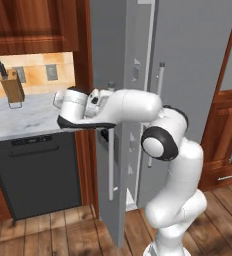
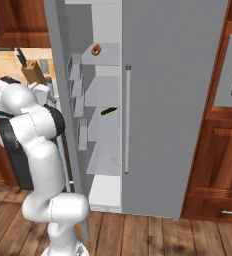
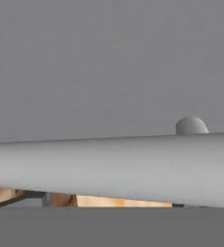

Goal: Store the hot dog in the freezer for long-term storage. Close the freezer door after placing the cooked food.

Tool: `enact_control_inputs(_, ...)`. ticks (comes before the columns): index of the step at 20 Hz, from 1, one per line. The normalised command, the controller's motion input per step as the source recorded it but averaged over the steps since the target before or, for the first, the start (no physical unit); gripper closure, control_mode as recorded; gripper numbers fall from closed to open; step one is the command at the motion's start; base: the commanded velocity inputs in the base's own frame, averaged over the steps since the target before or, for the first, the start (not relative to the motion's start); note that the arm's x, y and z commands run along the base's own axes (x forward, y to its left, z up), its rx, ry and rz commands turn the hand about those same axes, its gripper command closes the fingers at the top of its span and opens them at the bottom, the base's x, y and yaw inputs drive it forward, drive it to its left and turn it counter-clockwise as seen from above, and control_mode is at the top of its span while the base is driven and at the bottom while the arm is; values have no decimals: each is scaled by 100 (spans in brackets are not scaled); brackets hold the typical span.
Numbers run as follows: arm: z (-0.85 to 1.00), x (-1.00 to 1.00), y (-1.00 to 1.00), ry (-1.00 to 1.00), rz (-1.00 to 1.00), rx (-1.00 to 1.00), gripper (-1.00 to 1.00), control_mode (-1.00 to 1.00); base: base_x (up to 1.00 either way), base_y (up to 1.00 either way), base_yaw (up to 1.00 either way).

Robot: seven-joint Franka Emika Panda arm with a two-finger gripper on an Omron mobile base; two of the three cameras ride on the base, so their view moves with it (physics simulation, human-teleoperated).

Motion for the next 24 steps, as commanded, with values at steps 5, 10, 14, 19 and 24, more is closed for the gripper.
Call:
enact_control_inputs(5, 4, 19, -100, 0, 12, 24, -100, -100, 0, 0, 0)
enact_control_inputs(10, 6, 32, -100, 0, 14, 26, -100, -100, 0, 0, 0)
enact_control_inputs(14, 17, 80, -100, 0, 20, 27, -100, -100, 0, 0, 0)
enact_control_inputs(19, 27, 96, -91, 0, 18, 27, -100, -100, 0, 0, 0)
enact_control_inputs(24, 29, 100, -65, 0, 15, 28, -100, -100, 0, 0, 0)
